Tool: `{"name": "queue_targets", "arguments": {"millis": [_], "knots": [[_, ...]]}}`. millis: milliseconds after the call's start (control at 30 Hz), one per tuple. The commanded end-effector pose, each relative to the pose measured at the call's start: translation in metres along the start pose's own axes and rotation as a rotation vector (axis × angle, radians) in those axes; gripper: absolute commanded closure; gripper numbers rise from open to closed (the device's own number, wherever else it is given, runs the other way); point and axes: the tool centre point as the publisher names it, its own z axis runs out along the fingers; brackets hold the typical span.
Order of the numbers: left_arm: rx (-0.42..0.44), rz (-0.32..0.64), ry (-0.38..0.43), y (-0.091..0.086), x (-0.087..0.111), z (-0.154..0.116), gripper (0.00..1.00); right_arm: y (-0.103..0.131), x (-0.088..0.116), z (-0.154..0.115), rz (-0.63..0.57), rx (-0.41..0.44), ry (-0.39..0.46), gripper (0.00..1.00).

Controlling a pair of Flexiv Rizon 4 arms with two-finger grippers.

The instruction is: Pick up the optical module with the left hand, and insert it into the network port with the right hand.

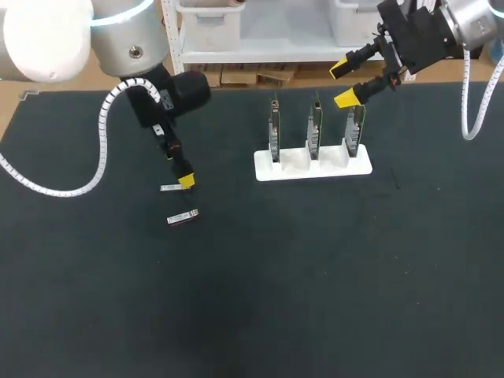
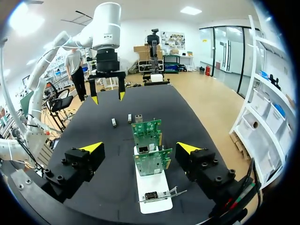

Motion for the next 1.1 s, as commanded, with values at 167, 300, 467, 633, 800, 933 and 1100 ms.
{"name": "queue_targets", "arguments": {"millis": [167,300,467,633,800,933,1100], "knots": [[0.060,0.024,0.173,0.020,-0.001,0.012,0.00,0.001,0.000,0.000,0.000,0.003,0.001,0.00],[0.055,0.030,0.152,0.026,-0.002,0.012,0.00,0.001,0.000,0.000,0.000,0.003,0.001,0.00],[0.049,0.038,0.130,0.027,-0.004,0.010,0.00,0.001,0.000,0.000,0.000,0.003,0.001,0.00],[0.049,0.038,0.130,0.027,-0.004,0.010,0.00,0.001,0.000,0.000,0.000,0.003,0.001,0.00],[0.049,0.038,0.130,0.027,-0.004,0.010,0.00,0.001,0.000,0.000,0.000,0.003,0.001,0.00],[-0.008,0.083,0.158,0.028,-0.018,0.010,0.00,0.001,0.000,0.000,0.000,0.003,0.001,0.00],[-0.095,0.110,0.221,0.027,-0.020,0.007,0.00,0.001,0.000,0.000,0.000,0.003,0.001,0.00]]}}
